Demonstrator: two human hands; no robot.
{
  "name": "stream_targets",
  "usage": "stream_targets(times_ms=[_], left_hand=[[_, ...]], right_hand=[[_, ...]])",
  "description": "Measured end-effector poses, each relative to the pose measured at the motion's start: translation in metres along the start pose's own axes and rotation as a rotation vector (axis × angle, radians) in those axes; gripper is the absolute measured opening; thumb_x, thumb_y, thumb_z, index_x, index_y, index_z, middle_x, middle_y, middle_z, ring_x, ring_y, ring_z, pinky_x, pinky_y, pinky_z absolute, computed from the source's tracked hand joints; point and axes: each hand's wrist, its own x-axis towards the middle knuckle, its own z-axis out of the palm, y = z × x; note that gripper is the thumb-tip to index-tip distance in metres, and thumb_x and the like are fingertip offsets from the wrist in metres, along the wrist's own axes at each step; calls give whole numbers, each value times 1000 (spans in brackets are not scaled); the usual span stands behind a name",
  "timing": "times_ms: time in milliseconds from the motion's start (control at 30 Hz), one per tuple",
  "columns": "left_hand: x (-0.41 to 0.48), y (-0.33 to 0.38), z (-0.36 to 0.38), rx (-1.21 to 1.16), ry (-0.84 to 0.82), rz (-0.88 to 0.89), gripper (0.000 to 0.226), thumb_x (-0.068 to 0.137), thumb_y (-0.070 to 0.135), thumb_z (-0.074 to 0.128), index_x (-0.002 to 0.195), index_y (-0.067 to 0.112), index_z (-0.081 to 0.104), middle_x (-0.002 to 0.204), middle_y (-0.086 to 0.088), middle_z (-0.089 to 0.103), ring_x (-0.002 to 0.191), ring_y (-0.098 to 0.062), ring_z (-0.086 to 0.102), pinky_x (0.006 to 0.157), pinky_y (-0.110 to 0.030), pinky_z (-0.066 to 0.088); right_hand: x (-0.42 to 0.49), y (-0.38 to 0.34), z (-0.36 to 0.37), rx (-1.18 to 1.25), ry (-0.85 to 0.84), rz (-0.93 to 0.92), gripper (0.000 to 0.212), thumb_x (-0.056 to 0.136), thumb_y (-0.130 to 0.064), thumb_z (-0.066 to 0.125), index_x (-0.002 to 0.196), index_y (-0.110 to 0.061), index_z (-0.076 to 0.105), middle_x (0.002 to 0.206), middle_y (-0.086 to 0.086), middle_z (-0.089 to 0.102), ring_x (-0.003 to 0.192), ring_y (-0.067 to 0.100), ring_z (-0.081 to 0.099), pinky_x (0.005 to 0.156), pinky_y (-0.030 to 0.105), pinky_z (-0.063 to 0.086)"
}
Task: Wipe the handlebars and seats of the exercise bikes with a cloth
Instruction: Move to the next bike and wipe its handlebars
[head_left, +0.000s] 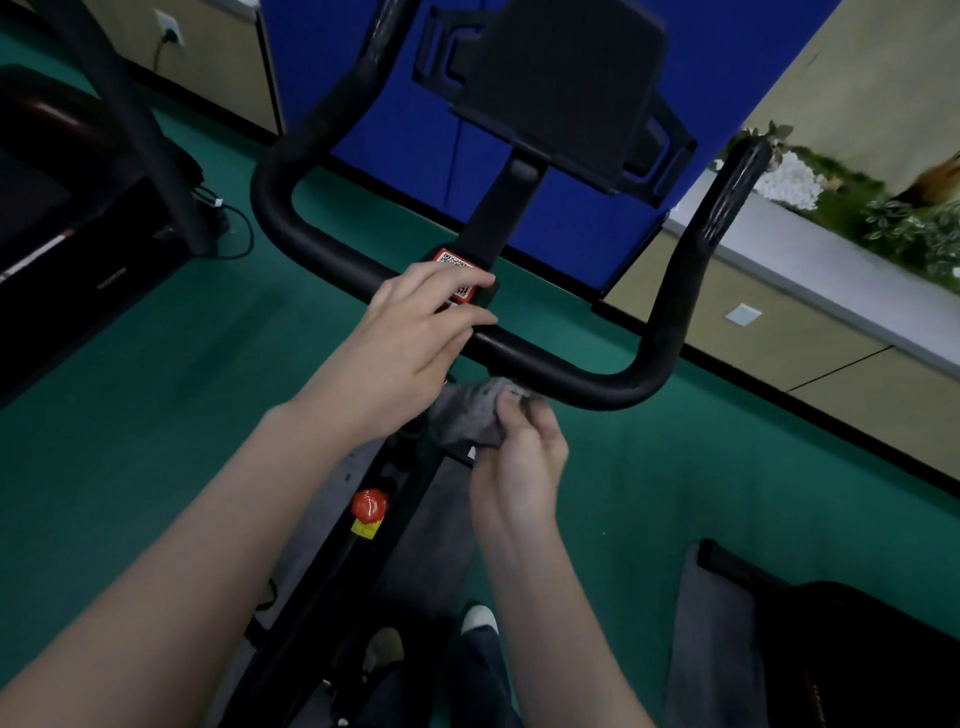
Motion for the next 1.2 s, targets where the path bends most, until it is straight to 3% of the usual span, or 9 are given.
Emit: stream_targets(times_ms=[167, 300, 500, 667, 833, 967, 1100, 1200], left_hand=[[0, -2, -4, -28, -37, -2, 29, 97, 10, 45, 120, 13, 62, 142, 3, 43, 133, -15, 28, 110, -36, 20], [-1, -2, -3, -36, -23, -8, 28, 97, 10, 46, 119, 14, 63, 141, 4, 44, 133, -15, 30, 110, -35, 20], [-2, 1, 0, -14, 3, -22, 27, 97, 13, 46, 117, 15, 63, 141, 5, 44, 132, -14, 29, 109, -31, 17], [-2, 0, 2, 19, 5, -20, 26, 97, 15, 47, 117, 16, 62, 140, 7, 43, 132, -14, 29, 107, -29, 17], [-2, 2, 4, 49, 12, -33, 29, 96, 22, 43, 117, 16, 62, 140, 6, 44, 132, -15, 30, 108, -26, 14], [-2, 4, 6, 81, 25, -44, 33, 95, 27, 40, 116, 15, 63, 139, 5, 46, 131, -15, 31, 108, -24, 13], [-2, 5, 8, 112, 45, -41, 33, 94, 28, 39, 114, 15, 62, 137, 4, 47, 130, -16, 33, 106, -28, 18], [-2, 5, 8, 130, 40, -34, 33, 94, 28, 39, 115, 15, 62, 137, 4, 47, 130, -17, 33, 106, -29, 20]], right_hand=[[-1, 13, 25, -29, -68, 50, 19, 92, 11, 49, 90, -3, 60, 88, 12, 65, 80, 20, 62, 77, 29, 53], [2, 7, 14, -34, -71, 34, 16, 90, 12, 52, 98, 2, 62, 91, 13, 66, 85, 20, 63, 89, 36, 51], [4, -3, -7, -9, -17, -39, 17, 88, 11, 55, 100, 4, 64, 96, 15, 67, 89, 21, 64, 94, 38, 49], [2, 1, 7, -16, -86, 42, 14, 89, 9, 55, 96, 1, 63, 88, 12, 70, 81, 19, 67, 83, 33, 55], [1, -28, -25, 52, 22, 38, 11, 87, 11, 55, 89, 4, 64, 71, 4, 72, 67, 13, 70, 65, 24, 58], [-1, -40, -39, 107, 131, -44, 17, 87, 9, 57, 101, 2, 63, 78, 6, 75, 73, 12, 72, 71, 24, 58], [-5, -22, -20, 45, 90, -30, 14, 90, 9, 54, 89, 0, 64, 80, 7, 70, 71, 13, 69, 67, 23, 57], [-3, -17, -16, 32, 89, -4, 11, 89, 8, 57, 92, 2, 64, 84, 11, 70, 76, 18, 68, 70, 26, 57]])
